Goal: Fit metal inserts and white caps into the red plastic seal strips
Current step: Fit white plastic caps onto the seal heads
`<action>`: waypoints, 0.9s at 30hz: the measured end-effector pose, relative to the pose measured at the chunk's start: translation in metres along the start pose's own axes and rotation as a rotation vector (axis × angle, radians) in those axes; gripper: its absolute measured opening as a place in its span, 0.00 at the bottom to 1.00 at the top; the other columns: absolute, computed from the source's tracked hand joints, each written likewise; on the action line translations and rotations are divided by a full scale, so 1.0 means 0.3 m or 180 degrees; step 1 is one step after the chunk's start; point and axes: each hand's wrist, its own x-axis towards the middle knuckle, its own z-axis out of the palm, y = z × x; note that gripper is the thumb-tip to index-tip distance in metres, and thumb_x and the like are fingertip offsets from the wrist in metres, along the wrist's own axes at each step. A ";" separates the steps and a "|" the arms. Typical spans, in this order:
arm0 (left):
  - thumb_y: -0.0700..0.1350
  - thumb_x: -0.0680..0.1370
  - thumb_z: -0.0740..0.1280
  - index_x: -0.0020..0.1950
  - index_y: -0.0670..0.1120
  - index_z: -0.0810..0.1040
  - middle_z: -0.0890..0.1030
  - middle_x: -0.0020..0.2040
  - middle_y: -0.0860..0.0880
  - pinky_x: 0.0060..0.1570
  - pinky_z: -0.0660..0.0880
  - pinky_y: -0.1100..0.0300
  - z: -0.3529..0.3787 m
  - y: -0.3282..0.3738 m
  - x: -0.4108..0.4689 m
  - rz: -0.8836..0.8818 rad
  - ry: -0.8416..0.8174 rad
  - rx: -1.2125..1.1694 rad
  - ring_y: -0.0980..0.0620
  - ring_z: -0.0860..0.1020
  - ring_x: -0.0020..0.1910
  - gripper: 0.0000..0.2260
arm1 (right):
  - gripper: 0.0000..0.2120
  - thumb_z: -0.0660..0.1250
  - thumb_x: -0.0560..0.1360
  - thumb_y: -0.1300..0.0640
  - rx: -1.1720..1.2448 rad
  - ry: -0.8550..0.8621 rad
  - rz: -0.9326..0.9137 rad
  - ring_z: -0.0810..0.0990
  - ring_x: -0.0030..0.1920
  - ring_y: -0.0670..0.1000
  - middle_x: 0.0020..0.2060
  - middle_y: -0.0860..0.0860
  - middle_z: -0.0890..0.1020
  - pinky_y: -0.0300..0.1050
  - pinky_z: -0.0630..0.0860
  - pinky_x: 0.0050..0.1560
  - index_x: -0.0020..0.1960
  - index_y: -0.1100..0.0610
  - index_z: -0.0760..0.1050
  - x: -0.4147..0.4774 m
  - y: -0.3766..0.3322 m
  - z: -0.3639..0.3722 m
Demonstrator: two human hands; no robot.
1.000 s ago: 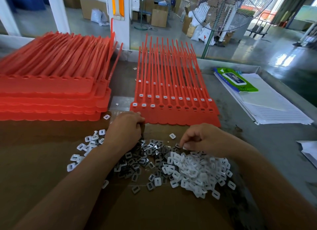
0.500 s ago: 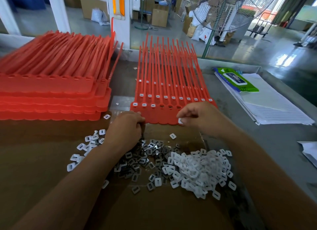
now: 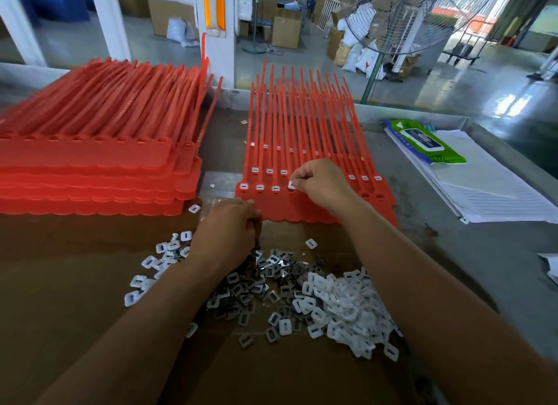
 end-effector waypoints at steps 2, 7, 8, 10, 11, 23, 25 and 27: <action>0.33 0.73 0.60 0.51 0.40 0.81 0.80 0.54 0.41 0.56 0.69 0.57 0.000 0.000 -0.001 -0.0002 0.0021 -0.0016 0.45 0.76 0.54 0.13 | 0.06 0.65 0.75 0.61 -0.0150 -0.0001 0.0007 0.76 0.46 0.44 0.50 0.52 0.82 0.37 0.68 0.45 0.47 0.60 0.81 0.006 0.003 0.011; 0.34 0.73 0.60 0.52 0.40 0.81 0.80 0.55 0.42 0.56 0.68 0.59 -0.002 0.004 -0.002 0.0008 0.0015 -0.0036 0.45 0.76 0.55 0.12 | 0.07 0.65 0.75 0.60 -0.0396 -0.0128 0.0061 0.77 0.48 0.46 0.50 0.53 0.82 0.38 0.68 0.46 0.46 0.59 0.81 0.014 -0.001 0.012; 0.34 0.73 0.60 0.52 0.40 0.81 0.79 0.55 0.42 0.56 0.68 0.59 -0.002 0.004 -0.002 0.0010 0.0016 -0.0043 0.45 0.76 0.56 0.12 | 0.07 0.64 0.75 0.61 -0.0458 -0.0162 0.0065 0.78 0.49 0.48 0.50 0.53 0.82 0.39 0.69 0.46 0.46 0.59 0.82 0.016 -0.002 0.013; 0.34 0.73 0.60 0.51 0.40 0.81 0.80 0.55 0.41 0.56 0.68 0.58 -0.001 0.004 -0.001 0.0008 0.0023 -0.0056 0.45 0.76 0.55 0.12 | 0.08 0.64 0.75 0.61 -0.0536 -0.0171 0.0065 0.79 0.49 0.50 0.49 0.53 0.83 0.40 0.70 0.45 0.46 0.59 0.81 0.016 -0.006 0.016; 0.34 0.73 0.60 0.51 0.40 0.81 0.80 0.54 0.41 0.56 0.68 0.57 -0.001 0.005 -0.001 0.0008 0.0026 -0.0058 0.44 0.76 0.55 0.12 | 0.08 0.63 0.75 0.62 -0.0556 -0.0150 0.0057 0.79 0.49 0.50 0.48 0.53 0.83 0.40 0.71 0.45 0.45 0.60 0.81 0.015 -0.006 0.018; 0.35 0.74 0.61 0.51 0.40 0.81 0.80 0.53 0.41 0.54 0.68 0.60 -0.005 0.010 -0.004 0.0030 0.0038 -0.0042 0.44 0.77 0.53 0.11 | 0.03 0.67 0.72 0.61 -0.0412 0.0209 0.0285 0.79 0.50 0.52 0.47 0.52 0.82 0.47 0.75 0.51 0.42 0.55 0.79 0.015 -0.007 0.047; 0.35 0.74 0.61 0.52 0.40 0.81 0.80 0.54 0.41 0.55 0.68 0.60 -0.005 0.010 -0.005 0.0035 0.0036 -0.0045 0.45 0.76 0.54 0.11 | 0.03 0.68 0.71 0.62 -0.0214 0.0157 0.0410 0.79 0.49 0.51 0.46 0.53 0.82 0.45 0.74 0.49 0.40 0.56 0.79 0.023 -0.011 0.039; 0.35 0.74 0.61 0.52 0.40 0.81 0.80 0.55 0.41 0.56 0.67 0.60 -0.005 0.008 -0.005 0.0017 0.0033 -0.0058 0.45 0.76 0.55 0.12 | 0.03 0.68 0.71 0.63 -0.0094 0.0082 0.0532 0.79 0.47 0.51 0.45 0.53 0.82 0.43 0.73 0.47 0.42 0.58 0.79 0.032 -0.016 0.035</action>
